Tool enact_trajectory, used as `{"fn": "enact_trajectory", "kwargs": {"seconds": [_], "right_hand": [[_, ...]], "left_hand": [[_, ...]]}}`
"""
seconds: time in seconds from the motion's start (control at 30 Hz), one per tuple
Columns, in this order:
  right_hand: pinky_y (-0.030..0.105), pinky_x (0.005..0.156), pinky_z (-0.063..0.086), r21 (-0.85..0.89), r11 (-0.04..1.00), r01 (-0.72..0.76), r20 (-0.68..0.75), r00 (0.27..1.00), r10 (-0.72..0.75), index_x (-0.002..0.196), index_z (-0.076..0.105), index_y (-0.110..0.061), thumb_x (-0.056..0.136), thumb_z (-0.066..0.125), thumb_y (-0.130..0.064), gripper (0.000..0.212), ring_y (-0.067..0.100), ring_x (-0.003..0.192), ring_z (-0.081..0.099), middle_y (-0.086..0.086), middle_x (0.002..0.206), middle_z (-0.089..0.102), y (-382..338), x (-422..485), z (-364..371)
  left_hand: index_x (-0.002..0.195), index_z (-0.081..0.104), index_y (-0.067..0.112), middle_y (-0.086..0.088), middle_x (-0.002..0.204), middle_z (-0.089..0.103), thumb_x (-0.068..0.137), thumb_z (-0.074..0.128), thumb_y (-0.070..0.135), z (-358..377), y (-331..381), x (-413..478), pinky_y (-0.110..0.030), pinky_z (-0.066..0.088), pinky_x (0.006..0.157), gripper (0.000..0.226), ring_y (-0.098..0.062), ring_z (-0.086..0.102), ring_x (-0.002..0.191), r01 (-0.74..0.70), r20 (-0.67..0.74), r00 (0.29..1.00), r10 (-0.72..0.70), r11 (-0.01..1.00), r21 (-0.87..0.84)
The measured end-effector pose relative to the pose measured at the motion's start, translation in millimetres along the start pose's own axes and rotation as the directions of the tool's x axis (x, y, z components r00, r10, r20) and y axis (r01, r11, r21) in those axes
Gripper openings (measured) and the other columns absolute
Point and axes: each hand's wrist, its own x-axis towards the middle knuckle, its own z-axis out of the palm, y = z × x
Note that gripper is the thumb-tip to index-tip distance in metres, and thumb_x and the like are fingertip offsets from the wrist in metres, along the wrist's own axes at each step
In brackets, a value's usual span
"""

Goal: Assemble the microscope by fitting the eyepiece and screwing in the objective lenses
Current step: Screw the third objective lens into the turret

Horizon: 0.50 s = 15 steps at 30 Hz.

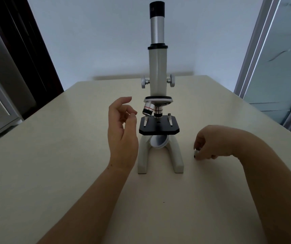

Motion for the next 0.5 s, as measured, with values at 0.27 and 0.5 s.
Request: {"fn": "enact_trajectory", "kwargs": {"seconds": [0.27,0.5], "right_hand": [[0.042,0.076,0.06,0.464,0.809,0.36,-0.562,0.826,-0.045,0.086,0.064,-0.021,0.077,0.08,-0.026,0.019,0.023,0.075,0.074,0.001,0.079,0.075,-6.5,-4.9,-10.0],[0.045,0.085,0.061,0.588,0.565,0.578,-0.662,0.746,-0.074,0.094,0.072,-0.023,0.082,0.077,-0.018,0.014,0.021,0.082,0.073,-0.002,0.082,0.076,-23.2,-15.4,-9.2]], "left_hand": [[0.116,0.056,0.02,-0.004,0.092,0.053,0.088,0.045,0.001,-1.5,0.6,-0.4,-0.029,0.041,0.076,0.036,-0.016,0.049,0.083,-0.023,0.034,0.999,0.021,0.999,0.042],[0.115,0.055,0.025,0.001,0.102,0.054,0.087,0.049,0.004,-1.6,3.9,-2.3,-0.029,0.042,0.083,0.035,-0.017,0.05,0.09,-0.088,0.028,0.996,0.085,0.986,0.144]]}}
